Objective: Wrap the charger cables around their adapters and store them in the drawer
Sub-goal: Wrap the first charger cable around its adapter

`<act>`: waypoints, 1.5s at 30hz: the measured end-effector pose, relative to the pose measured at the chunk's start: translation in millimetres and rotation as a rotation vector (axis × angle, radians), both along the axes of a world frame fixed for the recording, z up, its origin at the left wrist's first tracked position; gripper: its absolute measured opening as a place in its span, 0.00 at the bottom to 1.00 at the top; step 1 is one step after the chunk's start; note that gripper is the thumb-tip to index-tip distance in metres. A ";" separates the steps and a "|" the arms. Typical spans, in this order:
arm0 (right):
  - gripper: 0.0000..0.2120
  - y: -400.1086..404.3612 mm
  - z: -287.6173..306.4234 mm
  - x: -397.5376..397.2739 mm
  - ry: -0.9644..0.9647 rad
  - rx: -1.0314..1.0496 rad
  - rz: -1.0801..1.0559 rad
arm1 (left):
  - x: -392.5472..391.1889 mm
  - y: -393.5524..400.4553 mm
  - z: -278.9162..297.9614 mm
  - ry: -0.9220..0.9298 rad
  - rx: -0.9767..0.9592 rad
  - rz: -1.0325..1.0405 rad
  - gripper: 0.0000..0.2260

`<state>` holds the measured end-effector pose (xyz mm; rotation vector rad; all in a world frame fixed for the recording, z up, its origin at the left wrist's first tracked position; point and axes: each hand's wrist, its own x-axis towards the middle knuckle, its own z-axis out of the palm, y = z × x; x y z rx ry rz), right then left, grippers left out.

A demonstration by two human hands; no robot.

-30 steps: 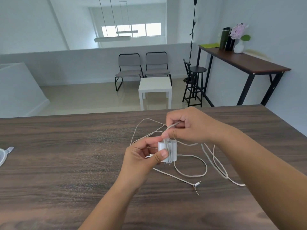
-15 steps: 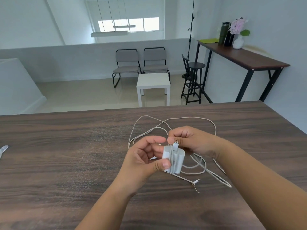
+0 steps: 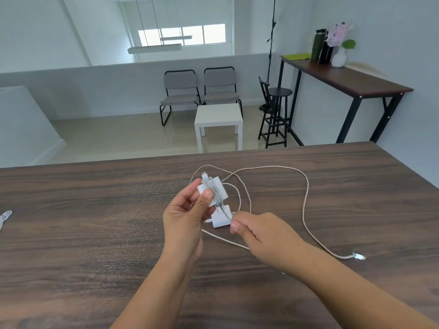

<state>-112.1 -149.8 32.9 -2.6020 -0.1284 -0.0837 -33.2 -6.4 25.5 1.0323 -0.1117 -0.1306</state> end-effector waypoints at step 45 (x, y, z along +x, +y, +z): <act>0.09 -35.4 45.8 13.5 -0.287 0.039 0.160 | -18.4 23.3 10.1 -0.362 0.418 -0.240 0.21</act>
